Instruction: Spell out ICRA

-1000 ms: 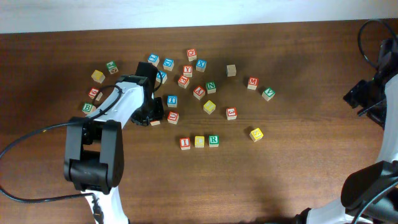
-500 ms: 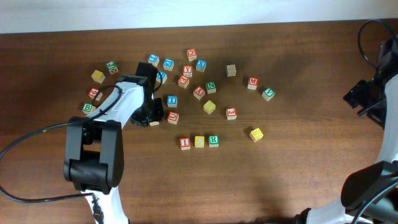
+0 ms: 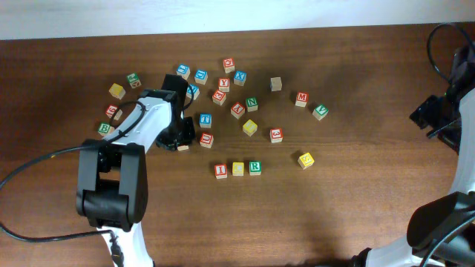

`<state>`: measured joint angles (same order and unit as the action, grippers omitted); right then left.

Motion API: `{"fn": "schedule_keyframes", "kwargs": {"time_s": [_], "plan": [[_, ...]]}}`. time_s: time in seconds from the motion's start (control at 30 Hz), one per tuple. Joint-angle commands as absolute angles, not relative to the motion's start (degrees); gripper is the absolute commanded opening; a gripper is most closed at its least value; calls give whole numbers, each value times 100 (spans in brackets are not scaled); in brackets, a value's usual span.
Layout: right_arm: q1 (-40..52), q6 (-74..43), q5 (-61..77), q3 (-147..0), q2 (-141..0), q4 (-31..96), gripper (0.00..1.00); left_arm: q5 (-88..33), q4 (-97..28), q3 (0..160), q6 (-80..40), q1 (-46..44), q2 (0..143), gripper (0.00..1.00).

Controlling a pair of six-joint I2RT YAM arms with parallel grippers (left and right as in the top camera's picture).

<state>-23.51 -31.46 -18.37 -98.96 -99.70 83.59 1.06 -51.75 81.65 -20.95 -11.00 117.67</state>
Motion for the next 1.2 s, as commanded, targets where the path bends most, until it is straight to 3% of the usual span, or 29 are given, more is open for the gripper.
{"fn": "schedule_keyframes", "kwargs": {"time_s": [0.0, 0.23, 0.37, 1.17], "plan": [[-2366, -3179, -1820, -9955, -9909, 8361, 98, 84, -5269, 8442, -2088, -1070, 11828, 29], [-2366, -3179, -1820, -9955, -9911, 8361, 98, 86, -5280, 8460, -2088, -1070, 11828, 31], [-2366, -3179, -1820, -9955, -9909, 8361, 98, 86, -5293, 8416, -2086, -1072, 11830, 44], [-2366, -3179, -1820, -9955, -9909, 8361, 98, 64, -5498, 8405, -1959, -1076, 11830, 39]]}}
